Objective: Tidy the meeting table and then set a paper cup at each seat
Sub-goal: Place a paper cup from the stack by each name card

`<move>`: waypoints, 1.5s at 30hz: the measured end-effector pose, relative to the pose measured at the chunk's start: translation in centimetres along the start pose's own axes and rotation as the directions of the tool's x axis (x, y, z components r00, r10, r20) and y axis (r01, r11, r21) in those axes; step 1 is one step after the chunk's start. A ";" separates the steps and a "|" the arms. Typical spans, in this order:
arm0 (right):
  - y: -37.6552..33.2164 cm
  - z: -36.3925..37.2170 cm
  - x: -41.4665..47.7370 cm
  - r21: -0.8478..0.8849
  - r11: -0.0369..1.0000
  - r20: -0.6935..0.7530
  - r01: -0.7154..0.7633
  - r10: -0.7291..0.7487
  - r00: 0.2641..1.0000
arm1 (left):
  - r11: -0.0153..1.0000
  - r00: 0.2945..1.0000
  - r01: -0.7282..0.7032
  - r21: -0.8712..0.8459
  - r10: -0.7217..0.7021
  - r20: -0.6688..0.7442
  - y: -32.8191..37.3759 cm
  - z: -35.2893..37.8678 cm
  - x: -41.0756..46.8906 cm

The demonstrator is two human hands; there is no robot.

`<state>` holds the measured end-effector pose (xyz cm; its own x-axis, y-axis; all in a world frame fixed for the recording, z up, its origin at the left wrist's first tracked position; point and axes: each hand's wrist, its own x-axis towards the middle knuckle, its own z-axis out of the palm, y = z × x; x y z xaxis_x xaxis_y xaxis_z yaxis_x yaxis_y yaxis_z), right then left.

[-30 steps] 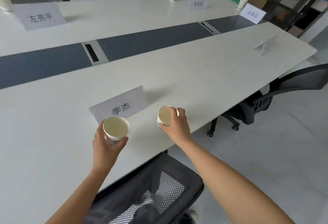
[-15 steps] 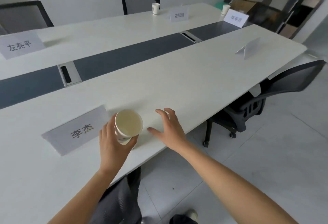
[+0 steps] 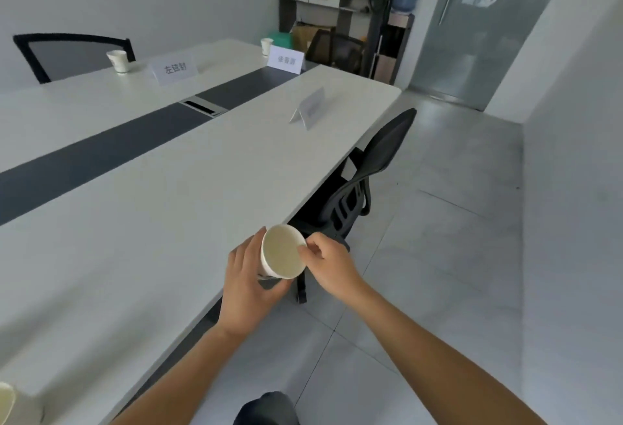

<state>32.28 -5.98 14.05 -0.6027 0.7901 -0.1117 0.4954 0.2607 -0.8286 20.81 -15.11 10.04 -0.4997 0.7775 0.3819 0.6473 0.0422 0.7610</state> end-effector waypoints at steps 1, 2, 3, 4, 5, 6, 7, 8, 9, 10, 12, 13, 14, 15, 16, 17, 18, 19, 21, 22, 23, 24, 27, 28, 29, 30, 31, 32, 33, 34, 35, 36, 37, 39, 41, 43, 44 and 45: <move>0.7 -1.0 0.4 0.003 1.000 -0.030 -0.018 0.018 0.999 | 1.000 1.000 -0.001 -0.006 0.001 0.023 0.3 1.1 0.6; 1.4 -1.9 0.9 0.004 0.999 -0.056 -0.032 0.032 0.998 | 1.000 0.999 0.002 -0.016 -0.002 0.045 0.6 2.1 1.3; 1.9 -2.7 1.5 0.008 0.999 -0.079 -0.043 0.044 0.996 | 1.000 0.998 0.006 -0.028 -0.004 0.064 0.9 3.1 1.9; 2.3 -3.5 2.2 0.019 0.998 -0.102 -0.052 0.054 0.993 | 0.999 0.997 0.006 -0.036 -0.003 0.081 1.1 4.1 2.7; 2.6 -4.3 2.9 0.039 0.998 -0.126 -0.056 0.061 0.990 | 0.999 0.995 0.005 -0.041 -0.001 0.096 1.2 5.0 3.4; 2.8 -5.0 3.6 0.053 0.997 -0.151 -0.057 0.065 0.986 | 0.999 0.994 0.007 -0.040 -0.002 0.106 1.3 5.9 4.3; 3.0 -5.8 4.5 0.055 0.997 -0.180 -0.052 0.061 0.982 | 0.999 0.994 0.012 -0.033 -0.009 0.113 1.1 6.7 5.3; 3.2 -6.7 5.4 0.046 0.998 -0.206 -0.047 0.056 0.977 | 0.999 0.993 0.025 -0.022 -0.022 0.114 0.9 7.6 6.4; 3.4 -7.6 6.5 0.038 0.998 -0.229 -0.043 0.051 0.972 | 0.999 0.993 0.049 -0.012 -0.047 0.111 0.6 8.4 7.6; 3.7 -8.6 7.7 0.036 0.999 -0.253 -0.040 0.047 0.966 | 0.997 0.991 0.081 -0.006 -0.080 0.107 0.2 9.2 8.9; 4.0 -10.7 10.5 0.048 0.998 -0.304 -0.029 0.043 0.952 | 0.990 0.986 0.138 0.005 -0.138 0.095 -0.9 10.8 11.4; 4.1 -11.8 12.1 0.064 0.998 -0.326 -0.026 0.045 0.944 | 0.987 0.983 0.159 0.018 -0.160 0.088 -1.6 11.5 12.7; 4.1 -12.9 13.7 0.084 0.996 -0.344 -0.020 0.048 0.938 | 0.983 0.980 0.181 0.036 -0.183 0.082 -2.5 12.2 14.0; 4.0 -14.0 15.4 0.101 0.995 -0.360 -0.013 0.049 0.932 | 0.977 0.975 0.207 0.054 -0.211 0.077 -3.5 12.9 15.5; 3.9 -15.1 17.0 0.110 0.994 -0.377 -0.004 0.046 0.925 | 0.968 0.967 0.239 0.071 -0.244 0.072 -4.5 13.6 17.0; 3.9 -16.2 18.7 0.110 0.994 -0.394 0.004 0.040 0.918 | 0.957 0.957 0.278 0.086 -0.284 0.066 -5.4 14.3 18.6; 3.9 -17.3 20.4 0.107 0.994 -0.410 0.008 0.037 0.911 | 0.942 0.943 0.322 0.097 -0.328 0.056 -6.2 15.0 20.3; 3.9 -18.4 22.0 0.104 0.994 -0.426 0.008 0.037 0.904 | 0.925 0.927 0.366 0.104 -0.372 0.042 -7.0 15.7 21.9; 4.2 -20.6 25.2 0.123 0.992 -0.457 0.012 0.045 0.888 | 0.897 0.902 0.426 0.118 -0.431 0.022 -8.3 17.1 24.9; 4.4 -21.5 26.6 0.143 0.990 -0.476 0.015 0.056 0.878 | 0.890 0.896 0.438 0.130 -0.444 0.021 -8.9 17.8 26.3; 4.8 -22.3 28.0 0.167 0.986 -0.497 0.014 0.072 0.865 | 0.886 0.893 0.441 0.144 -0.449 0.023 -9.4 18.5 27.7; 5.2 -23.1 29.3 0.194 0.981 -0.516 0.011 0.092 0.852 | 0.882 0.891 0.443 0.163 -0.453 0.028 -9.8 19.3 29.0; 6.9 -24.9 32.4 0.276 0.961 -0.563 0.001 0.160 0.811 | 0.858 0.872 0.462 0.224 -0.486 0.060 -10.6 21.4 32.0; 7.6 -25.6 33.1 0.294 0.956 -0.578 -0.002 0.179 0.796 | 0.847 0.863 0.473 0.241 -0.501 0.069 -10.8 22.1 32.7; 8.3 -26.3 33.9 0.308 0.951 -0.594 -0.004 0.196 0.780 | 0.838 0.855 0.481 0.258 -0.513 0.074 -11.0 22.7 33.3; 9.0 -27.1 34.8 0.325 0.946 -0.612 -0.003 0.212 0.762 | 0.831 0.850 0.485 0.272 -0.521 0.078 -11.2 23.4 33.8; 9.7 -28.0 35.7 0.346 0.938 -0.628 0.004 0.229 0.744 | 0.825 0.845 0.488 0.287 -0.528 0.081 -11.4 24.1 34.4; 10.3 -28.9 36.8 0.368 0.930 -0.640 0.014 0.243 0.729 | 0.815 0.839 0.493 0.304 -0.537 0.081 -11.5 24.8 35.0; 10.9 -29.9 38.0 0.385 0.923 -0.645 0.021 0.253 0.721 | 0.802 0.830 0.502 0.323 -0.552 0.079 -11.7 25.5 35.6; 11.6 -30.7 39.5 0.396 0.918 -0.640 0.019 0.261 0.723 | 0.784 0.819 0.514 0.348 -0.569 0.072 -11.8 26.1 36.2; 12.3 -31.4 41.1 0.397 0.918 -0.629 0.006 0.267 0.731 | 0.764 0.808 0.526 0.374 -0.586 0.059 -11.9 26.7 36.7; 13.0 -32.0 42.8 0.392 0.920 -0.611 -0.012 0.271 0.744 | 0.744 0.799 0.539 0.395 -0.600 0.038 -12.0 27.4 37.2; 13.5 -32.5 44.7 0.383 0.923 -0.589 -0.032 0.271 0.761 | 0.724 0.790 0.556 0.408 -0.612 0.009 -12.0 28.0 37.7; 14.7 -33.0 49.0 0.361 0.931 -0.530 -0.061 0.258 0.808 | 0.684 0.769 0.598 0.417 -0.637 -0.058 -12.2 29.1 38.7; 15.7 -33.1 53.2 0.328 0.939 -0.448 -0.102 0.250 0.858 | 0.635 0.732 0.646 0.424 -0.673 -0.107 -12.1 30.0 39.5; 16.5 -33.4 57.2 0.283 0.950 -0.366 -0.131 0.233 0.901 | 0.586 0.692 0.688 0.429 -0.707 -0.146 -11.8 31.2 40.0; 16.9 -33.5 59.1 0.257 0.956 -0.338 -0.138 0.223 0.915 | 0.552 0.670 0.704 0.446 -0.724 -0.161 -11.6 31.8 40.2; 17.0 -33.6 60.7 0.237 0.960 -0.312 -0.151 0.222 0.924 | 0.510 0.644 0.719 0.473 -0.745 -0.175 -11.3 32.4 40.3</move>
<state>25.15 65.08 11.62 -0.2517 0.9608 -0.1164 0.4184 -0.0005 -0.9083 11.96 36.05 -0.17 -0.9047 0.3592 -0.2289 0.2432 0.8768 0.4148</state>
